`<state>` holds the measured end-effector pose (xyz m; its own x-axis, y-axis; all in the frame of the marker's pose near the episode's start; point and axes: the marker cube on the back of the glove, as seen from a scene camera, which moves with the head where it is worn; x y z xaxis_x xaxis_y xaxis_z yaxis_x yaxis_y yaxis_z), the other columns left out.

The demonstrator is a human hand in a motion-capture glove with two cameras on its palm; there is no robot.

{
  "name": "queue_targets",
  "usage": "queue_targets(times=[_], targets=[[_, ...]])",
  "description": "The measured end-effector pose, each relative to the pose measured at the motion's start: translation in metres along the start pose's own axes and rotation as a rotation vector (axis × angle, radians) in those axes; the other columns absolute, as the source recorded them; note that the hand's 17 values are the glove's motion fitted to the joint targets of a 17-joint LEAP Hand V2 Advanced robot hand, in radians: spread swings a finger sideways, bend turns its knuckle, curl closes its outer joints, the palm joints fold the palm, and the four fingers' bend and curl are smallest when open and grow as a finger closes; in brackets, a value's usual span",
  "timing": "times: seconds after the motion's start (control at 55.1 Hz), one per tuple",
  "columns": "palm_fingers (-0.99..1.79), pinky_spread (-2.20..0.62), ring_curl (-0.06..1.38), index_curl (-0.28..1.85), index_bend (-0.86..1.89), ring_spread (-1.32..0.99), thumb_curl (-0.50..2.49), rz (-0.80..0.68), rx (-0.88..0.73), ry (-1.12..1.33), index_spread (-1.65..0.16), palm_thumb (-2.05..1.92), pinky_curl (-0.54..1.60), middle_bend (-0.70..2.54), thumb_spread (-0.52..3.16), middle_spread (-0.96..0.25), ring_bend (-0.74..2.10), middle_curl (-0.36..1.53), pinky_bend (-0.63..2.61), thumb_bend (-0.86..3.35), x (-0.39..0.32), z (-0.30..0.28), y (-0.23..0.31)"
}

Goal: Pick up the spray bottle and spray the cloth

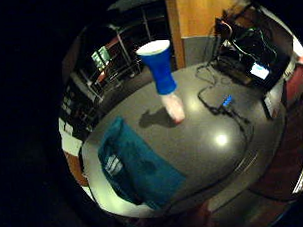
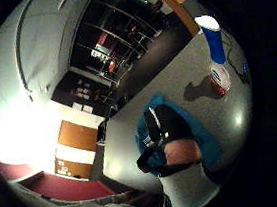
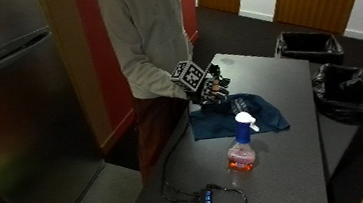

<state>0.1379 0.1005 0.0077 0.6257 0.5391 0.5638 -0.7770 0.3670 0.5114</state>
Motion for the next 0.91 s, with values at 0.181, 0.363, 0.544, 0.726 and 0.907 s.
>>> queue_targets(times=[0.181, 0.363, 0.544, 0.726, 0.907], targets=[[0.3, 0.14, 0.31, 0.19, 0.07, 0.02, 0.38, 0.121, 0.123, -0.1, -0.25, 0.7, 0.35, 0.26, 1.02, -0.05, 0.47, 0.35, 0.41, -0.02, 0.03, -0.002, -0.011], [0.28, 0.14, 0.31, 0.17, 0.09, 0.02, 0.39, 0.175, 0.188, -0.176, -0.24, 0.7, 0.35, 0.27, 1.01, -0.05, 0.49, 0.36, 0.43, -0.03, 0.049, 0.007, -0.007], [0.27, 0.13, 0.32, 0.17, 0.09, 0.01, 0.4, 0.263, 0.366, -0.261, -0.23, 0.7, 0.36, 0.28, 0.99, -0.05, 0.5, 0.37, 0.44, -0.03, 0.059, 0.023, -0.017], [0.24, 0.13, 0.32, 0.16, 0.09, 0.0, 0.4, 0.333, 0.331, -0.346, -0.23, 0.7, 0.36, 0.28, 0.98, -0.06, 0.52, 0.37, 0.45, -0.03, 0.065, 0.039, -0.012], [0.12, 0.13, 0.33, 0.14, 0.07, -0.03, 0.4, 0.442, 0.3, -0.454, -0.28, 0.67, 0.38, 0.21, 0.97, -0.07, 0.54, 0.36, 0.54, -0.03, 0.07, 0.05, -0.023]])
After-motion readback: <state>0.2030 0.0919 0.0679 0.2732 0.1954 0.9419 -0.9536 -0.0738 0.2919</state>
